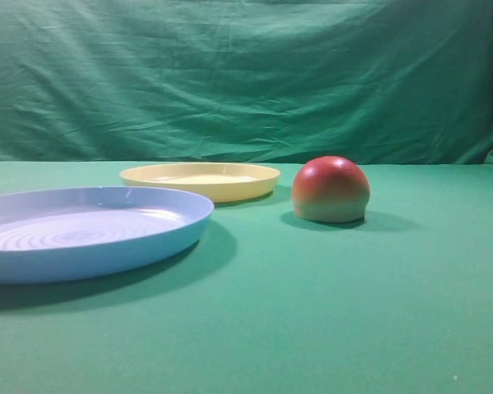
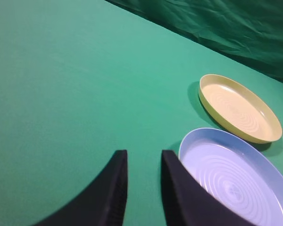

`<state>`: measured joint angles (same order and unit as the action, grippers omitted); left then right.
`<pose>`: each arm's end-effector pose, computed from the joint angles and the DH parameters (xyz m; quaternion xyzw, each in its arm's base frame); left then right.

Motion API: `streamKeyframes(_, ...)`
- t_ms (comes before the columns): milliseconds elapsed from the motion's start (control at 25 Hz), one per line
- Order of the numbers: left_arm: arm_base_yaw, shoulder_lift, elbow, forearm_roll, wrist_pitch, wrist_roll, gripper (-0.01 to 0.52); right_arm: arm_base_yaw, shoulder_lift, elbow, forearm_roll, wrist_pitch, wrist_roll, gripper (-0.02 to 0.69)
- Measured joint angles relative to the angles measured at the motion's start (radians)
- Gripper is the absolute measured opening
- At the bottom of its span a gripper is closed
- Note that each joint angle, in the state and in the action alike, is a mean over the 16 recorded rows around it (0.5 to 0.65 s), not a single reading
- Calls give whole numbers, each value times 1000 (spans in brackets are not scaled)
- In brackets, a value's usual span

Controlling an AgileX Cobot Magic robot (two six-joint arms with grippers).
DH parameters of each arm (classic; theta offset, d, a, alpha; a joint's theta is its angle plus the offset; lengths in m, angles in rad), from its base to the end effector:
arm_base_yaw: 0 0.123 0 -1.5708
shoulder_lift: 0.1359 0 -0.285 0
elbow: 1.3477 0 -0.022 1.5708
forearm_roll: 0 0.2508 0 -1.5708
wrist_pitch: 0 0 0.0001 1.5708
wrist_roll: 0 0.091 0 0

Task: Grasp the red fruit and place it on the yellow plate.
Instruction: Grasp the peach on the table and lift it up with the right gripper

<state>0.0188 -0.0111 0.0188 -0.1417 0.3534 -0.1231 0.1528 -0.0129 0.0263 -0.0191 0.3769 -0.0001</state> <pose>0.0531 -0.0035 0.1759 -0.0944 0.7903 -0.0910 0.5985 0.0520 0.0074 0.1711 -0.0666 0.8030 0.0371 0.5911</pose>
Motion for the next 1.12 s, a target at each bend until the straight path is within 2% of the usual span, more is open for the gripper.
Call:
streamKeyframes(280, 0, 0, 0, 0, 0, 0, 157, 0, 0, 0, 11, -16, 5, 27)
streamKeyframes(760, 0, 0, 0, 0, 0, 0, 157, 0, 21, -72, 106, -180, 39, 0)
streamKeyframes(920, 0, 0, 0, 0, 0, 0, 157, 0, 96, -167, 127, -144, 35, 0)
streamKeyframes(1120, 0, 0, 0, 0, 0, 0, 157, 0, 257, -314, 131, 6, 13, 6)
